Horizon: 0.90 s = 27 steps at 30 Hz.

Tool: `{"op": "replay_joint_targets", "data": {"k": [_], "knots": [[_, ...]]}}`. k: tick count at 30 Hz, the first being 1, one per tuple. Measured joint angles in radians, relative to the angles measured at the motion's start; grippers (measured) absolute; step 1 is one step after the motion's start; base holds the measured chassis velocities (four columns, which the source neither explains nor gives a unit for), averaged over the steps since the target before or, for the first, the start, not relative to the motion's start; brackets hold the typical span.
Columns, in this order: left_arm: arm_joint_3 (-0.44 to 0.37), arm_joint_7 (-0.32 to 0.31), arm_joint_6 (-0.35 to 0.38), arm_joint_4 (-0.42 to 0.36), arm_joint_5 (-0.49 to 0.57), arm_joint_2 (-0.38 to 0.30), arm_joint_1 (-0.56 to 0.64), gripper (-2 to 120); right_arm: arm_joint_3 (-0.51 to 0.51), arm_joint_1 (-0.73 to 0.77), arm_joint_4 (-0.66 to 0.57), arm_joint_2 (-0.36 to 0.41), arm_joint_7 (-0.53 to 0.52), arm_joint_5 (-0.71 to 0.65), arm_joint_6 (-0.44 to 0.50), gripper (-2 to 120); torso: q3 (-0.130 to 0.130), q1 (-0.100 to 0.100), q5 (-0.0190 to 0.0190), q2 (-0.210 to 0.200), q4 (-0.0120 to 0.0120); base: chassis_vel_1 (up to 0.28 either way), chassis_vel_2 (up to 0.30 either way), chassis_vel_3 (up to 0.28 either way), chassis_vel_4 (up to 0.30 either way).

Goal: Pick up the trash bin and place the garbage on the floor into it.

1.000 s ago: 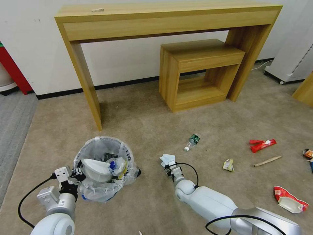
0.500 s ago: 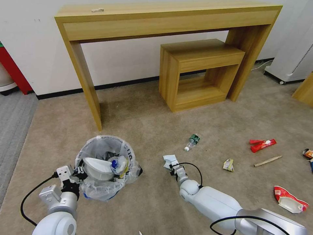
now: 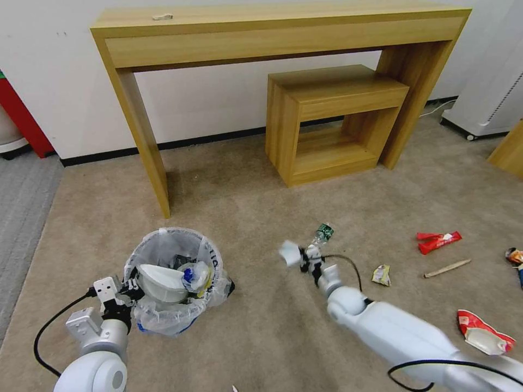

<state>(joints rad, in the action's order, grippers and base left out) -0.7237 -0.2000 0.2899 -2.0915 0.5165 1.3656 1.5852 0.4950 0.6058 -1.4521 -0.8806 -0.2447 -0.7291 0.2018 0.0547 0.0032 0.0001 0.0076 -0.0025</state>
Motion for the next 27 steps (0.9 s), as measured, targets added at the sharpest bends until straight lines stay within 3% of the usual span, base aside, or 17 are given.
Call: {"op": "replay_joint_targets", "data": {"k": [2, 3, 6, 11, 20, 27], "knots": [[0.010, -0.011, 0.023, -0.003, 0.014, -0.006, 0.000, 1, -0.023, -0.016, -0.149, 0.055, 0.036, -0.009, 0.019, 0, 0.000, 0.000, 0.0002, 0.000, 0.0001, 0.000, 0.000, 0.000, 0.000], [0.010, -0.011, 0.023, -0.003, 0.014, -0.006, 0.000, 1, -0.023, -0.016, -0.149, 0.055, 0.036, -0.009, 0.019, 0, 0.000, 0.000, 0.0002, 0.000, 0.0001, 0.000, 0.000, 0.000, 0.000], [0.019, -0.022, 0.049, -0.020, 0.027, -0.017, 0.001, 1, -0.011, -0.064, -0.330, 0.111, 0.072, -0.054, 0.035, 0, 0.000, 0.000, -0.0004, 0.000, -0.0001, 0.000, 0.000, 0.000, 0.000], [0.023, -0.036, 0.069, -0.042, 0.042, -0.025, 0.000, 1, 0.049, -0.129, -0.442, 0.126, 0.129, -0.119, 0.064, 0, 0.000, 0.000, -0.0005, 0.000, 0.0000, 0.000, 0.000, 0.000, 0.000], [0.016, -0.043, 0.074, -0.071, 0.045, -0.028, 0.005, 1, 0.212, -0.237, -0.508, 0.088, 0.187, -0.186, 0.089, 0, 0.000, 0.000, -0.0003, 0.000, 0.0001, 0.000, 0.000, 0.000, 0.000], [0.009, -0.044, 0.074, -0.106, 0.047, -0.024, 0.024, 1, 0.310, -0.287, -0.450, 0.039, 0.163, -0.190, 0.079, 0, 0.000, 0.000, -0.0002, 0.000, 0.0002, 0.000, 0.000, 0.000, 0.000]]}}
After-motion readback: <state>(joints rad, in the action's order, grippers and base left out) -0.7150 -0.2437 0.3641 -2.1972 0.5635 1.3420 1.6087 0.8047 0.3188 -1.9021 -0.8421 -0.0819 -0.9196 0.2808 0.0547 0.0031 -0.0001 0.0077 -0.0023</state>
